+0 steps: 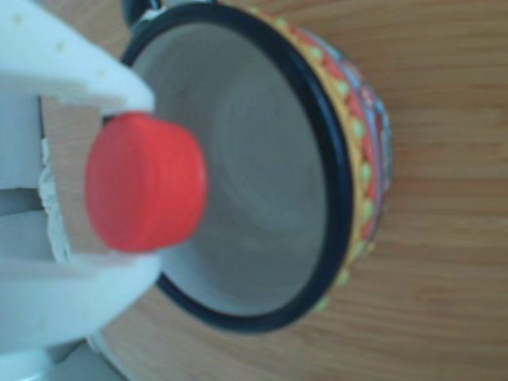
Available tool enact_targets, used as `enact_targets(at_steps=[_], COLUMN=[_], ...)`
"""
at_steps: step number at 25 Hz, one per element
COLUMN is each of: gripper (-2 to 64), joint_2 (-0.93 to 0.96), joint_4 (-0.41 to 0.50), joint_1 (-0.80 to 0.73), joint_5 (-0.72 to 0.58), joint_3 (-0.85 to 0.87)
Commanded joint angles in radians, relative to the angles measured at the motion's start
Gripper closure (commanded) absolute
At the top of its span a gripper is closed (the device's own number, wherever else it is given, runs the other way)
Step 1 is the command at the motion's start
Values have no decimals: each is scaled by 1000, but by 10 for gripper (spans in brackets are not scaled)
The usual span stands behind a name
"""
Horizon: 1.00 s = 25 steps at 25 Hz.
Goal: Grasp a red cap and put it in the cup.
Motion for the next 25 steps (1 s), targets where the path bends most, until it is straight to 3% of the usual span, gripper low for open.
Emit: enact_targets(at_steps=[1, 15, 21, 25], gripper=[550, 543, 344, 326], joint_2=[18, -32, -32, -32], joint_4=[-14, -5, -5, -5], joint_1=[3, 3, 5, 0], joint_5=[-3, -3, 8, 8], joint_3=[-60, -135, -135, -135])
